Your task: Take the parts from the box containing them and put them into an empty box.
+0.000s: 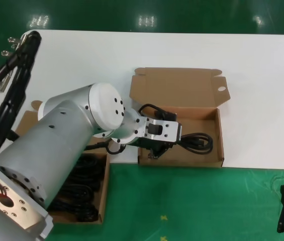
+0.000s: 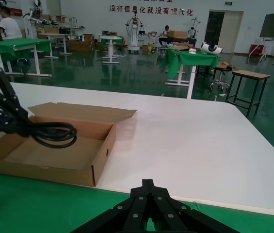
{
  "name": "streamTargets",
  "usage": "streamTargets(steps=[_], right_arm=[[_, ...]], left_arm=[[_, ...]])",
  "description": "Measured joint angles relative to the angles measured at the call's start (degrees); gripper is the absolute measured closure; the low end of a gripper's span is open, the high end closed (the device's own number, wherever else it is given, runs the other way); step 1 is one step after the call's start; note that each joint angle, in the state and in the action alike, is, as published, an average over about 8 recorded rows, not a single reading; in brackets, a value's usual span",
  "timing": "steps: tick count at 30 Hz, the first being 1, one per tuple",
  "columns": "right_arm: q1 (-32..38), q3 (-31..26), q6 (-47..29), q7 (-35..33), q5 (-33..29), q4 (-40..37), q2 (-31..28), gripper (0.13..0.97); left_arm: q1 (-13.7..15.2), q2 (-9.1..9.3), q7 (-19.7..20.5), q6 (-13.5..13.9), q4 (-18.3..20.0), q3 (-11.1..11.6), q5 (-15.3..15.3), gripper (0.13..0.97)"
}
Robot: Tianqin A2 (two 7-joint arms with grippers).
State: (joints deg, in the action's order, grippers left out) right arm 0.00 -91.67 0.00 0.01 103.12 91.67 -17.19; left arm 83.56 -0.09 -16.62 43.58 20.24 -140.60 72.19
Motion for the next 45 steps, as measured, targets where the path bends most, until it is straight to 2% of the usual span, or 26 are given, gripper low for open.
streamTargets(steps=[13,17,20,26,28,30,32,36,40,45], right_arm=[[0.0,0.0,0.0,0.0,0.0,0.0,0.0,0.949],[0.0,0.0,0.0,0.0,0.0,0.0,0.0,0.949],[0.0,0.0,0.0,0.0,0.0,0.0,0.0,0.949],[0.0,0.0,0.0,0.0,0.0,0.0,0.0,0.949],[0.0,0.0,0.0,0.0,0.0,0.0,0.0,0.949],[0.0,0.0,0.0,0.0,0.0,0.0,0.0,0.949],[0.0,0.0,0.0,0.0,0.0,0.0,0.0,0.949],[0.0,0.0,0.0,0.0,0.0,0.0,0.0,0.949],[0.0,0.0,0.0,0.0,0.0,0.0,0.0,0.949],[0.0,0.0,0.0,0.0,0.0,0.0,0.0,0.949]], left_arm=[[1.7,0.08,-5.6,-4.8,-2.6,-9.8,17.6,0.833],[2.1,0.06,-7.3,-5.0,-3.6,-11.2,21.0,0.783],[1.9,-0.61,-8.2,-3.7,-3.1,-10.2,21.8,0.758],[-0.3,-4.18,-8.4,0.2,2.9,-5.4,21.8,0.629],[-0.9,-4.96,-8.3,0.9,4.4,-4.5,22.0,0.587],[-1.2,-5.23,-8.3,1.1,4.9,-4.1,22.0,0.587],[-1.7,-5.35,-8.2,0.9,5.4,-3.7,22.1,0.587],[-3.7,-5.66,-7.6,-0.2,7.1,-2.4,22.3,0.481],[-7.1,-6.14,-6.5,-2.1,9.8,-0.2,22.7,0.376],[-12.2,-6.87,-5.0,-4.8,13.9,3.0,23.2,0.301]])
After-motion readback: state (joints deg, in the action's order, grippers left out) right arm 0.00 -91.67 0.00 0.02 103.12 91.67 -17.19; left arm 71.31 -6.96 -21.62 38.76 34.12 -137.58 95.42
